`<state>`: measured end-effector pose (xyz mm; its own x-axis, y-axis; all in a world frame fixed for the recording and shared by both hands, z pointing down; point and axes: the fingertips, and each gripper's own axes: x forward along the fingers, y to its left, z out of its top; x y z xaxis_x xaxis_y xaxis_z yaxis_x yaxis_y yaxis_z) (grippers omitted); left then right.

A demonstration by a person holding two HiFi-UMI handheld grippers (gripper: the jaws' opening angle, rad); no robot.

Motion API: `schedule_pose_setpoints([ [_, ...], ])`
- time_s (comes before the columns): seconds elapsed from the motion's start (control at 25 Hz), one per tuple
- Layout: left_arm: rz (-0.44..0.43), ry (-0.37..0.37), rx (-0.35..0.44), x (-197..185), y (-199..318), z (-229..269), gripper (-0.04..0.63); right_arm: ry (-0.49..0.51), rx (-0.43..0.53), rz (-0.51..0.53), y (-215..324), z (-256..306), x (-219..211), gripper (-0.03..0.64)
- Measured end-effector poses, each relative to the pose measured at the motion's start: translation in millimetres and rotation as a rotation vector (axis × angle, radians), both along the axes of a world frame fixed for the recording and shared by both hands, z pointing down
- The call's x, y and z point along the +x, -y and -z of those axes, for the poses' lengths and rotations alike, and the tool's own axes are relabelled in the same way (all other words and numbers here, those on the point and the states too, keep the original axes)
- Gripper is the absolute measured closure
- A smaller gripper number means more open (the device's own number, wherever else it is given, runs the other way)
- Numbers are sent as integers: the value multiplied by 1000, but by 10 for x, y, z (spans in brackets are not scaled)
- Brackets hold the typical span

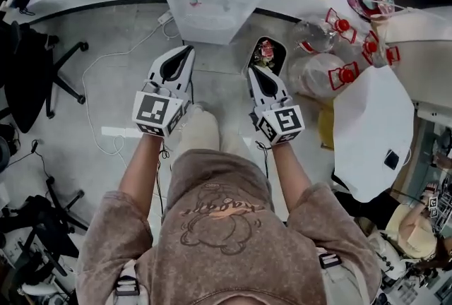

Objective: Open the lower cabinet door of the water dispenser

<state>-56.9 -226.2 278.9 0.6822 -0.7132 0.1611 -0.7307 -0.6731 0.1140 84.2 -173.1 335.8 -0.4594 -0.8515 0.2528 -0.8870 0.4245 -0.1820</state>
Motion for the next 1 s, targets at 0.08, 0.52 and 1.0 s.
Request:
schedule_pose_setpoints([
  [0.08,8,-16,2,16,78,-210,583,5,10,3,86,-234,19,611],
  [0.52,5,-21,36,132,362,-1469,583,22,73,3,487,-1515,123,611],
  [1.0,-30,-33,115,226,589,-2608,583,55,149,0,766,-2734,155,611],
])
